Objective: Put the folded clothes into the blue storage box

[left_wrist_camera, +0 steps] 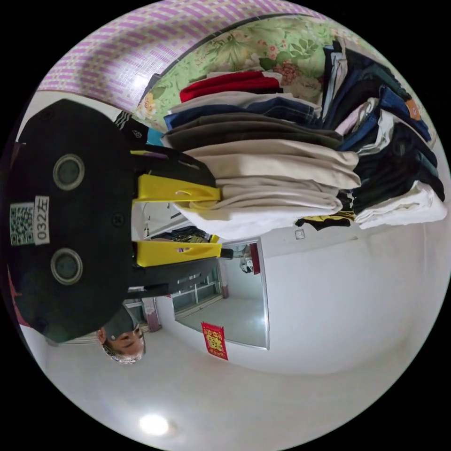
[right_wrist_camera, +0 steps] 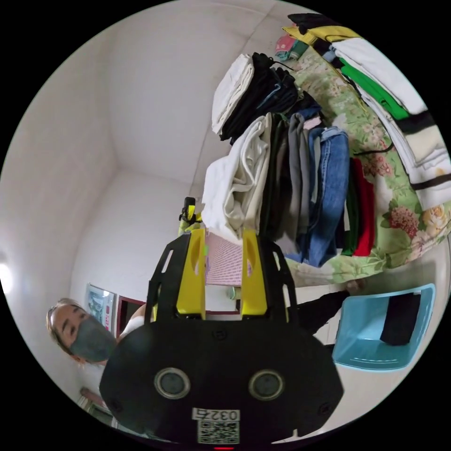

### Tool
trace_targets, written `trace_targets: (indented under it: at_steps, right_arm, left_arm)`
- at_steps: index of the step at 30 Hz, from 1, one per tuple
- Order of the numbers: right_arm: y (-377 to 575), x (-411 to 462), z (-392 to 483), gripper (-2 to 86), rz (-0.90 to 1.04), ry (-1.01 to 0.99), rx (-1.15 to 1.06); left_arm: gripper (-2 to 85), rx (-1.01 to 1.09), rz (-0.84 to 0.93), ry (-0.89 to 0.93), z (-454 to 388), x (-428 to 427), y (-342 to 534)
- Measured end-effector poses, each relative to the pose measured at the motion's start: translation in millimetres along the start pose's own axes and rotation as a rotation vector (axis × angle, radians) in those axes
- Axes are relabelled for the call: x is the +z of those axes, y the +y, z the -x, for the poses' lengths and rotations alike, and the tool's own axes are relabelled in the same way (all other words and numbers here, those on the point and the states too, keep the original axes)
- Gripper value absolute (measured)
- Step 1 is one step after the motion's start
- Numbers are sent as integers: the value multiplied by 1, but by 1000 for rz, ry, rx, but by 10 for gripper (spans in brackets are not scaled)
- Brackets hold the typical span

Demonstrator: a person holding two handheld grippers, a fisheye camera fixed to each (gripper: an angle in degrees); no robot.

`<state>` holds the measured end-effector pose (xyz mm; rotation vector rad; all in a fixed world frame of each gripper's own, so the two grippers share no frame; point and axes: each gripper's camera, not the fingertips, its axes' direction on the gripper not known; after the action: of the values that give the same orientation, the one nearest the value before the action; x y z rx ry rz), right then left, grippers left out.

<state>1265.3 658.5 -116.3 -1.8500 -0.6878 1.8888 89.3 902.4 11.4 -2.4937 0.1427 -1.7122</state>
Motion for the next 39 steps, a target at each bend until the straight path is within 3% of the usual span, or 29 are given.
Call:
trace_targets:
  at_steps: [7, 17, 22, 29, 31, 36, 39]
  right_arm:
    - [0, 10, 21, 117, 4, 104, -68]
    - [-27, 43, 9, 116, 91, 118, 9]
    - [-29, 41, 3, 112, 94, 102, 27]
    - [-40, 60, 20, 60, 140, 190, -7]
    - [-44, 60, 29, 35, 157, 228, -40]
    - [-47, 24, 60, 20, 39, 134, -127]
    - [-43, 22, 51, 15, 81, 147, -109]
  left_arm:
    - [87, 12, -18, 15, -11, 9, 26]
    - [94, 72, 86, -238, -55, 40, 50]
    - [103, 94, 156, -274, -66, 63, 54]
    - [51, 86, 158, -279, -77, 84, 47]
    - [30, 82, 140, -255, -79, 82, 47]
    - [5, 151, 4, 32, -94, 55, 59]
    - [2, 121, 14, 67, -81, 56, 71]
